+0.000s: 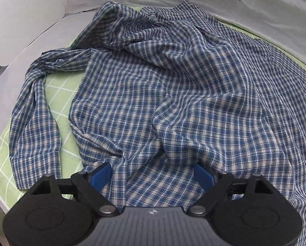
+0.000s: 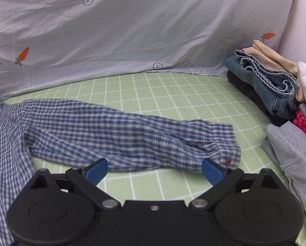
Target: Fold clothes
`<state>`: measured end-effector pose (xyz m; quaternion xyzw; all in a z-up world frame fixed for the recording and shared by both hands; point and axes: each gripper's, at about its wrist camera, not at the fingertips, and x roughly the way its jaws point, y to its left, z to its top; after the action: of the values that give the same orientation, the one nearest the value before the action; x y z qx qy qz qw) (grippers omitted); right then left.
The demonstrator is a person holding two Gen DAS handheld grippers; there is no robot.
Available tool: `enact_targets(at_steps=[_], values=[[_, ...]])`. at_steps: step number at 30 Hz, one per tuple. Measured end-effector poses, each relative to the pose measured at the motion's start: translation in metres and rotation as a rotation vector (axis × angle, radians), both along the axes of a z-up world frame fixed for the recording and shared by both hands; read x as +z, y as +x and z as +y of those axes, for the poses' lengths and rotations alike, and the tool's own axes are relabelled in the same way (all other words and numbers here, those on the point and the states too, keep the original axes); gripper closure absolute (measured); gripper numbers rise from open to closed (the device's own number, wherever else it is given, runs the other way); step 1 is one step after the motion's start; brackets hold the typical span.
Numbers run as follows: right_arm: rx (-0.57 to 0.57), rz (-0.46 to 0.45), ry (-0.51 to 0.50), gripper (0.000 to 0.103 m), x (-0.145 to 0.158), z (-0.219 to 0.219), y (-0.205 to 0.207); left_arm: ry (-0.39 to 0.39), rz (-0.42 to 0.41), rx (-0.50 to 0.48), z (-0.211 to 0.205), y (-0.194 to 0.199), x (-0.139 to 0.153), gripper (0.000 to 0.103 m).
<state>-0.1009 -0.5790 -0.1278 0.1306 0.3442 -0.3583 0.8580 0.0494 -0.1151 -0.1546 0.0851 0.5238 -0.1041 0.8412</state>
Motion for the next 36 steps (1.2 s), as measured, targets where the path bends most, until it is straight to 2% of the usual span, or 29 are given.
enact_targets(at_steps=[4,8,12,15,16,18,19,20,21,22,23,26,27,29,30,33,34,35,36], values=[[-0.049,-0.009,0.008,0.003,-0.007,-0.049,0.018,0.054,0.014,0.007,-0.015,0.007,-0.007,0.013],[0.047,-0.009,0.048,0.003,-0.022,-0.070,0.040,0.082,0.019,0.002,-0.022,0.013,-0.009,0.007],[0.102,0.063,0.044,0.007,-0.037,-0.075,0.062,0.085,0.048,0.021,-0.024,0.022,-0.011,0.002],[0.120,0.086,0.082,0.026,-0.048,-0.080,0.072,0.097,0.059,0.022,-0.026,0.024,-0.011,0.000],[0.123,0.062,0.091,0.030,-0.050,-0.080,0.070,0.101,0.063,0.020,-0.027,0.025,-0.011,0.000],[0.140,0.030,0.073,0.044,-0.050,-0.077,0.067,0.109,0.068,0.015,-0.028,0.026,-0.011,0.000],[0.148,0.014,0.063,0.077,-0.050,-0.076,0.066,0.113,0.070,0.012,-0.029,0.026,-0.010,0.000],[0.139,0.025,0.044,0.094,-0.049,-0.075,0.066,0.115,0.074,0.009,-0.030,0.027,-0.010,0.000],[0.131,0.037,0.026,0.095,-0.049,-0.075,0.066,0.119,0.077,0.002,-0.030,0.028,-0.010,0.000],[0.106,0.047,0.007,0.099,-0.049,-0.078,0.063,0.122,0.080,-0.005,-0.031,0.030,-0.010,0.000],[0.081,0.058,-0.011,0.100,-0.050,-0.082,0.061,0.125,0.081,-0.011,-0.032,0.030,-0.010,0.000],[-0.107,0.140,-0.088,0.103,-0.056,-0.107,0.042,0.119,0.082,-0.018,-0.031,0.031,-0.010,0.000],[-0.175,0.154,-0.093,0.103,-0.058,-0.119,0.030,0.110,0.081,-0.012,-0.030,0.031,-0.011,0.000],[-0.238,0.164,-0.058,0.103,-0.055,-0.140,0.015,0.087,0.083,0.007,-0.027,0.031,-0.012,0.000],[-0.241,0.182,-0.056,0.103,-0.053,-0.143,0.014,0.073,0.086,0.019,-0.024,0.032,-0.013,0.000],[-0.084,0.126,-0.041,0.096,-0.047,-0.119,0.031,0.028,0.105,0.053,-0.019,0.034,-0.016,0.000],[-0.032,0.107,-0.036,0.081,-0.046,-0.112,0.037,0.021,0.104,0.056,-0.018,0.035,-0.017,0.000],[0.020,0.088,-0.030,0.060,-0.044,-0.104,0.043,0.019,0.100,0.059,-0.018,0.035,-0.017,0.000],[0.072,0.068,-0.025,0.053,-0.042,-0.096,0.048,0.017,0.096,0.061,-0.017,0.035,-0.018,0.000]])
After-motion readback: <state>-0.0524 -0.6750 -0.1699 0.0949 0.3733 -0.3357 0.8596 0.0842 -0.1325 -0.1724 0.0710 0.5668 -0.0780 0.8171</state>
